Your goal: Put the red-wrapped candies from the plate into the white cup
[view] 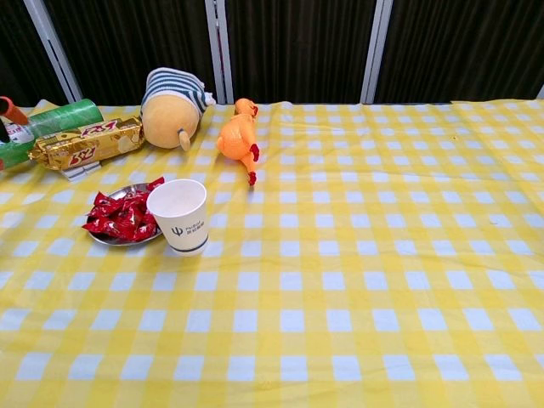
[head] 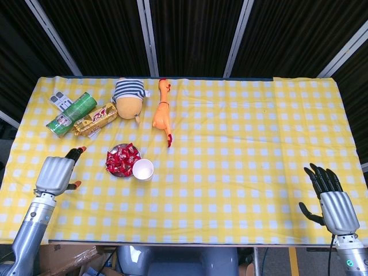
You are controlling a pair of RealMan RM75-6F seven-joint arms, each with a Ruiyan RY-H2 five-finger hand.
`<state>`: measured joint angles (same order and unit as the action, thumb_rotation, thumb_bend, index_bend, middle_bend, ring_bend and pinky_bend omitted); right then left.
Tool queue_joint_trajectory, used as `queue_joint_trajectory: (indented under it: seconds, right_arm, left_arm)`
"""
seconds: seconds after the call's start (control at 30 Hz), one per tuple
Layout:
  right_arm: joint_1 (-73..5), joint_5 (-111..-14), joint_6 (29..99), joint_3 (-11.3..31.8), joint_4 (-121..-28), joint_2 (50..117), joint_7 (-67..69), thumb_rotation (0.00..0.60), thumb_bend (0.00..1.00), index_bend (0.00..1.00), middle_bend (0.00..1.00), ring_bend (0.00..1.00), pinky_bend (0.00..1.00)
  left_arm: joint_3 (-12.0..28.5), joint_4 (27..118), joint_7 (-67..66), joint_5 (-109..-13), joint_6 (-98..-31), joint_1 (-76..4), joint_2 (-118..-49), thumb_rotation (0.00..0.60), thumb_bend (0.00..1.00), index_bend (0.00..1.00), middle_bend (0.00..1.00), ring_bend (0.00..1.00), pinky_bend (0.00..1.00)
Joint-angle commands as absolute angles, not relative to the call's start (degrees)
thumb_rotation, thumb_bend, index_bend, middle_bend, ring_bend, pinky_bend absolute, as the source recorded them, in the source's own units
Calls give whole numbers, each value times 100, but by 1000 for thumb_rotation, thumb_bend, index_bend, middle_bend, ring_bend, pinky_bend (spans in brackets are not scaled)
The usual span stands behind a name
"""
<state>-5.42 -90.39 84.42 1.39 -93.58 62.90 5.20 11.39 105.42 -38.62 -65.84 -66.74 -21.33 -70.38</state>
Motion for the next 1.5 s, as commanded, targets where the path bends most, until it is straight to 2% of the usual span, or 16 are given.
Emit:
queue_joint_trajectory:
  seconds: [0.03,0.2,0.6,1.03,1.5]
  right_arm:
    - [-547,-9027,8427,143,-9370,6277,556,600,386,0,0,0,0]
    - [-560,-9021,8403,147,-9402,6243,643,600,386,0,0,0,0]
    - [-563,-9023,8415,161,-9436,6191,814,600,386,0,0,0,0]
    - [-569,-9021,8409,165,-9466,6159,899,600,386,0,0,0,0]
    - [-574,-9013,8389,163,-9490,6147,932,600,386,0,0,0,0]
  left_arm:
    - [1278,10466,-4267,-6060,-6355,-2519,-7263,600,219,170,199,832,896]
    - [1356,10236,-4924,-5253,-6169,-3035,-7580,600,242,167,142,785,873]
    - [1335,9365,-5671,-3944,-6154,-3933,-8506,600,246,167,154,791,873]
    - [1174,8800,-5665,-3598,-6165,-4393,-9057,600,246,167,142,793,873]
    - [1036,8458,-5488,-3469,-6104,-4608,-9362,600,246,164,127,793,873]
